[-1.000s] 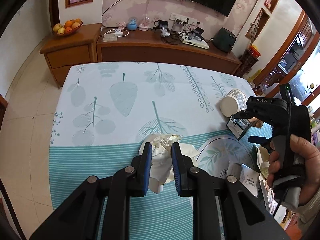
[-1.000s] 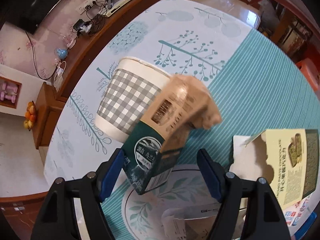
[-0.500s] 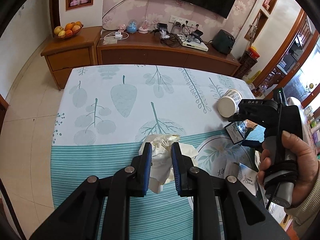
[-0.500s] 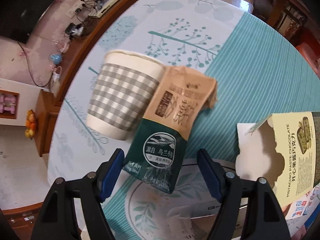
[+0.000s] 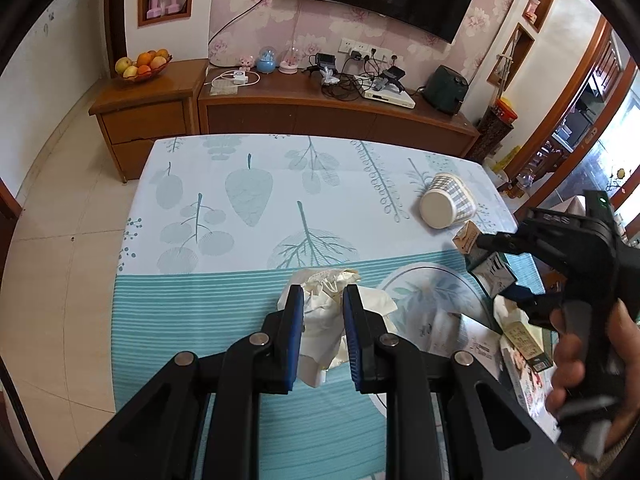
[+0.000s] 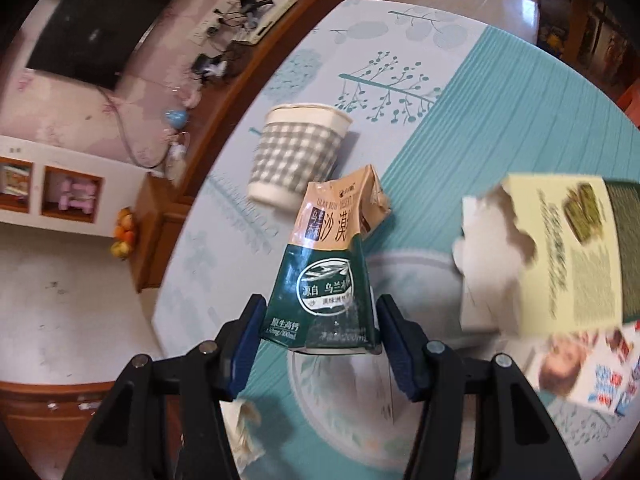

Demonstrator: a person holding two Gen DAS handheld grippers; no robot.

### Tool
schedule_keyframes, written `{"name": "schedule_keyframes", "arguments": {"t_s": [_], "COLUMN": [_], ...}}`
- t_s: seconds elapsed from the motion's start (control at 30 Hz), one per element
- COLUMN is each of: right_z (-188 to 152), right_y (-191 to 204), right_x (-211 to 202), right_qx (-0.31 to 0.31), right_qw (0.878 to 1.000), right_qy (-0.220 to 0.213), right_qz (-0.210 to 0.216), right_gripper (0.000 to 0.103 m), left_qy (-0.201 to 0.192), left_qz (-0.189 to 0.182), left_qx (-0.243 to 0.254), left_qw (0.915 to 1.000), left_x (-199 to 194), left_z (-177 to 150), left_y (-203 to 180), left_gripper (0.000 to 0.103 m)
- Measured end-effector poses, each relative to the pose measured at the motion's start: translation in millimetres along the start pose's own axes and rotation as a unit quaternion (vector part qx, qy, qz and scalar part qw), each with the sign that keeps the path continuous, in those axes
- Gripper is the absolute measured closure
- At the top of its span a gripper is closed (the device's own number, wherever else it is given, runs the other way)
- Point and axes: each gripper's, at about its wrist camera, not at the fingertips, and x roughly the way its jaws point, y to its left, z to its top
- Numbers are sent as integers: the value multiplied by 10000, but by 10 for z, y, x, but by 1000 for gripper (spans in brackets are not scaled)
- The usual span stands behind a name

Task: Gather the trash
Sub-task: 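Close the right tool on the green-and-tan drink carton and lift it, then carry the tissue and drink carton down over the black bin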

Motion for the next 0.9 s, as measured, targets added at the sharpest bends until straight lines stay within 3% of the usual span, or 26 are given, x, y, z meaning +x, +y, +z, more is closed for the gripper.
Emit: {"name": "schedule_keyframes", "arguments": {"t_s": [0.23, 0.47, 0.67, 0.9], "right_z": [-332, -702, -973, -1305], "right_y": [-165, -674, -1228, -2003], "right_x": [-555, -1384, -2012, -2628], "right_qx": [-473, -1258, -1829, -2297], "right_qw": [9976, 9878, 9756, 9619], "right_qy": [307, 487, 494, 534], "right_qz": [410, 772, 1111, 1383], "right_gripper": [47, 47, 46, 47], "left_qy": [-192, -403, -644, -674], "left_qz": [12, -13, 152, 307], "left_qx": [126, 184, 186, 102], "left_qw": [9997, 9990, 9976, 9972], "left_x": [-437, -1073, -1649, -2029], "left_z": [-168, -567, -1230, -2091], "left_y": [-292, -761, -1295, -1929], "left_gripper": [85, 85, 85, 85]}}
